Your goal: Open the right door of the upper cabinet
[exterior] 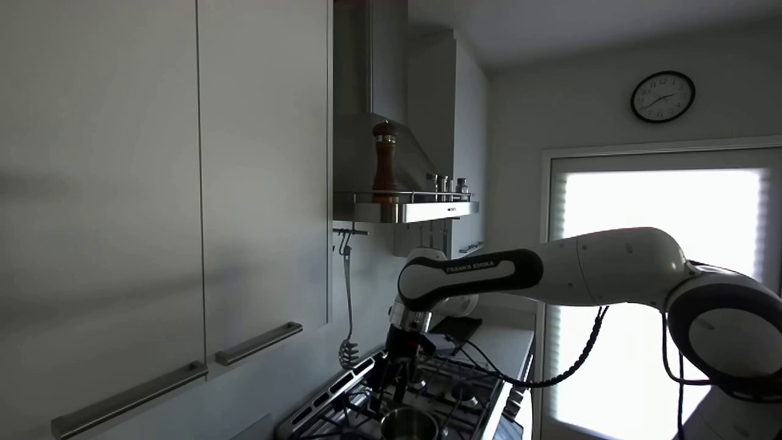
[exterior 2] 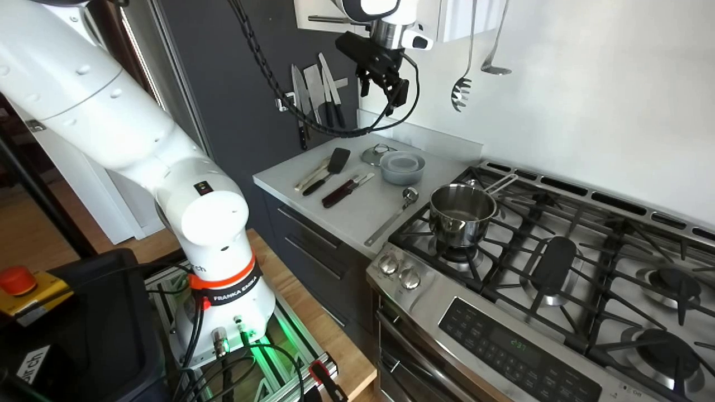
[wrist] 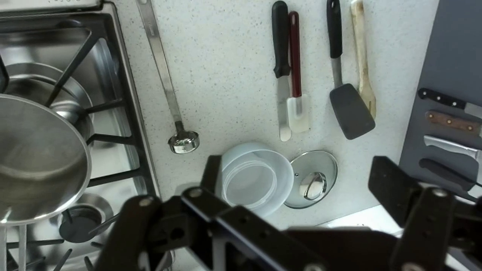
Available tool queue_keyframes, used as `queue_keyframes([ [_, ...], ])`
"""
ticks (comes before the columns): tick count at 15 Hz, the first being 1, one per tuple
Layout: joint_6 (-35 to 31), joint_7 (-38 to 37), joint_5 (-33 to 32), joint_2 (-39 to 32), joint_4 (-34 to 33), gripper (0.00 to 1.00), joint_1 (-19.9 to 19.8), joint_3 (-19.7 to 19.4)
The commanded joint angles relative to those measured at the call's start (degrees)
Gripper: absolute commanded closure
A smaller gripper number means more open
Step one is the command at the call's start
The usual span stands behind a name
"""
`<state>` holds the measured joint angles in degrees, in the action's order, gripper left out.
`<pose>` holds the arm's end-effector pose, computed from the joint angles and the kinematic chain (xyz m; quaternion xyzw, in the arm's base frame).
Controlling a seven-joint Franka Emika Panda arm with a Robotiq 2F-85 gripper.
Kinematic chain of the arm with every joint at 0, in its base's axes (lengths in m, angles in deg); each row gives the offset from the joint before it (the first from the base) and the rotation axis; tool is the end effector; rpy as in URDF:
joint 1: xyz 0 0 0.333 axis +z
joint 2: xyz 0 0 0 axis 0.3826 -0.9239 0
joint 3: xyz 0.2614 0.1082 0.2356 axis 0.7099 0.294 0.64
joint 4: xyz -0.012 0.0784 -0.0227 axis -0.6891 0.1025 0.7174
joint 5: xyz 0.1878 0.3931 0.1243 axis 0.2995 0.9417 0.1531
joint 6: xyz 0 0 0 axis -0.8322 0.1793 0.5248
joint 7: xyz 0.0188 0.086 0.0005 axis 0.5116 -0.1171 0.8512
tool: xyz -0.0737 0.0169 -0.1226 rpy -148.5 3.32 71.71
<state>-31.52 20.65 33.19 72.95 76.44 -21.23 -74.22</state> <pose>0.4833 -0.0036 0.5150 -0.9844 -0.0318 -0.0564 0.1639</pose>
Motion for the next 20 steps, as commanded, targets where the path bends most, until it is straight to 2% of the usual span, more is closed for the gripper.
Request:
queue_keyframes([
  [1,0.06,-0.52,0.81,0.06,-0.43,0.00,0.13,-0.02],
  [2,1.35,0.18,6.64,0.95,-1.22,0.00,1.43,-1.35],
  [3,1.23,0.31,9.59,1.50,-1.38,0.00,1.88,-1.50],
  [7,1.69,-6.27,17.79,2.54,-4.29,0.00,2.60,0.72],
  [9,0.65,-11.18,18.65,2.32,-5.51,0.00,2.23,2.78],
  [10,0.88,-7.02,17.23,2.06,-5.00,0.00,1.89,1.85],
  [15,0.86,-7.53,17.28,1.77,-5.55,0.00,1.73,2.23],
  [17,-1.92,-10.32,17.58,2.01,-5.55,0.00,1.64,3.73],
  [20,-7.99,-18.88,17.58,2.86,-4.83,0.00,1.57,7.20],
])
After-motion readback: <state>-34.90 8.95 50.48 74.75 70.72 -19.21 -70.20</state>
